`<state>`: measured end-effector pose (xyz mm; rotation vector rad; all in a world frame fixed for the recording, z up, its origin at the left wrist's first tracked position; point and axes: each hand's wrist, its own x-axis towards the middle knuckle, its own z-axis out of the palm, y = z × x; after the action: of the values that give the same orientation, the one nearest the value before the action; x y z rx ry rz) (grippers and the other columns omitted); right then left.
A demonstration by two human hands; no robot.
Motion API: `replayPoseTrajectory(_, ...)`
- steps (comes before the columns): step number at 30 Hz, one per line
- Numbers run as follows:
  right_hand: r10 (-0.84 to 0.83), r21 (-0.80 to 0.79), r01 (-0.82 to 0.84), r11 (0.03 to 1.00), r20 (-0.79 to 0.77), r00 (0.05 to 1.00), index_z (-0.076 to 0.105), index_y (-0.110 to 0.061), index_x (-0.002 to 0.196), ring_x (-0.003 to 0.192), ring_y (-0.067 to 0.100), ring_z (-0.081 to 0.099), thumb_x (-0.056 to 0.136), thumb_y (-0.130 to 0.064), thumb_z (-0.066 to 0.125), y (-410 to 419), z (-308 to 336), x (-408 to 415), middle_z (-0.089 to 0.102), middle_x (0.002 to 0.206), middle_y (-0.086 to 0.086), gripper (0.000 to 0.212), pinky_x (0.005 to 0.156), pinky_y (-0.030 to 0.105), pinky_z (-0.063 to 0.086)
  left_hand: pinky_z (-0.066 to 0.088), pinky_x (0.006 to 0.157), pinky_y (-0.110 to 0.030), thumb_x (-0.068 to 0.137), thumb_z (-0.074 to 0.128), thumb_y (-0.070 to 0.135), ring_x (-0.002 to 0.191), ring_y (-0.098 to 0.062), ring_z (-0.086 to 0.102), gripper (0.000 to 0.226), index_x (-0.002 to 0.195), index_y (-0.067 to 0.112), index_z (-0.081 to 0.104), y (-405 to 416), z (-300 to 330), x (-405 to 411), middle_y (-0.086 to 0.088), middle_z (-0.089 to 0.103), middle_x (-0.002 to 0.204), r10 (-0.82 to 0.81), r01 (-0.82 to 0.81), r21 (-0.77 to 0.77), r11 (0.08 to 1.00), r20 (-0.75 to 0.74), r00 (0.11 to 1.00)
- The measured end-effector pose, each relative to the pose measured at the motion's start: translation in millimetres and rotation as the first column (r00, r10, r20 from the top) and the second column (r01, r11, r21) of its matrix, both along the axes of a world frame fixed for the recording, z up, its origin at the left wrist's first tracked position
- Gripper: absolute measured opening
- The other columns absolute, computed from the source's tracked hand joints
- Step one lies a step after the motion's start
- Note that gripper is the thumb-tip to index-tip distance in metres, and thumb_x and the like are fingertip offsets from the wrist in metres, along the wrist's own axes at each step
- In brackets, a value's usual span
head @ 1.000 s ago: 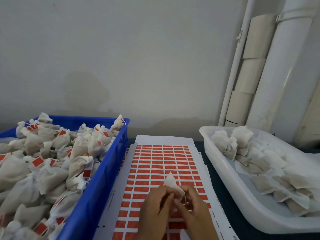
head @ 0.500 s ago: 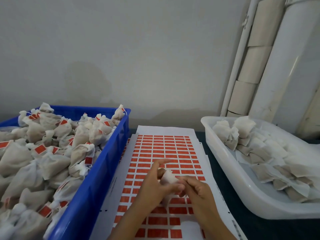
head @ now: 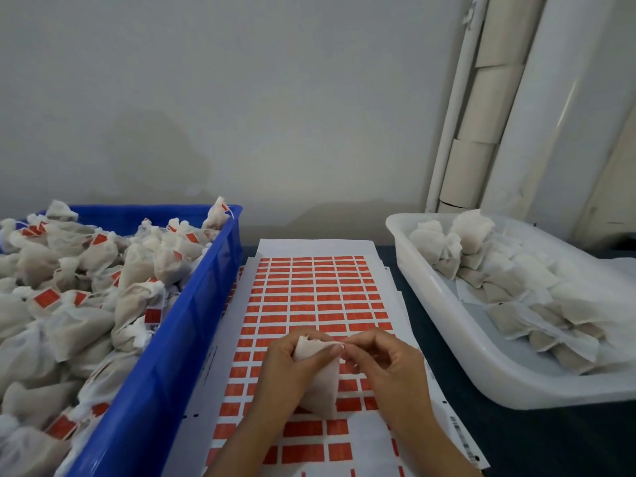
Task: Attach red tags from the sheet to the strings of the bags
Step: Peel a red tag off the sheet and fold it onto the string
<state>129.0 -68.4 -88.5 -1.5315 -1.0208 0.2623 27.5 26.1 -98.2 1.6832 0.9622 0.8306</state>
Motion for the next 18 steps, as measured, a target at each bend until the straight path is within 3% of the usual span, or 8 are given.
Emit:
replayPoseTrajectory(2, -0.024, 0.025, 0.024, 0.999, 0.002, 1.000, 0.064, -0.031, 0.076, 0.076, 0.006, 0.065, 0.073, -0.040, 0.059, -0.7, -0.2, 0.0, 0.067, 0.074, -0.019, 0.010, 0.067, 0.010, 0.051, 0.034, 0.054, -0.009, 0.067, 0.076, 0.041, 0.074, -0.004, 0.055, 0.016, 0.072, 0.036, 0.062, -2.3, 0.8, 1.2, 0.028, 0.059, 0.072, 0.006, -0.006, -0.019, 1.000, 0.013, 1.000)
replayPoseTrajectory(5, -0.018, -0.002, 0.018, 1.000, 0.053, 0.998, 0.062, -0.030, 0.077, 0.074, 0.007, 0.064, 0.082, -0.030, 0.062, -0.7, -1.6, -0.3, 0.066, 0.075, -0.018, 0.005, 0.068, 0.015, 0.053, 0.035, 0.057, -0.011, 0.069, 0.075, 0.041, 0.076, -0.004, 0.056, 0.013, 0.069, 0.038, 0.063, -5.4, 1.5, 0.7, 0.037, 0.058, 0.072, 0.003, -0.003, -0.003, 1.000, 0.034, 0.999)
replayPoseTrajectory(10, -0.037, -0.049, 0.046, 0.998, 0.179, 0.983, 0.055, -0.029, 0.070, 0.069, 0.004, 0.059, 0.084, -0.016, 0.064, 0.4, -4.4, -2.2, 0.062, 0.070, -0.017, 0.021, 0.062, 0.011, 0.048, 0.037, 0.061, -0.012, 0.070, 0.075, 0.041, 0.078, -0.005, 0.058, 0.011, 0.069, 0.038, 0.064, -6.9, 3.1, -0.8, 0.035, 0.061, 0.075, -0.014, 0.012, 0.039, 0.999, 0.043, 0.999)
replayPoseTrajectory(18, -0.148, -0.107, 0.179, 0.978, 0.249, 0.957, 0.049, -0.027, 0.068, 0.064, 0.001, 0.056, 0.083, -0.015, 0.064, 1.2, -6.9, 5.6, 0.055, 0.056, -0.011, 0.025, 0.054, 0.011, 0.044, 0.039, 0.058, -0.008, 0.075, 0.072, 0.038, 0.077, -0.006, 0.058, 0.010, 0.077, 0.035, 0.062, -3.0, 1.1, -2.4, 0.027, 0.059, 0.082, 0.051, -0.052, 0.068, 0.996, 0.014, 0.999)
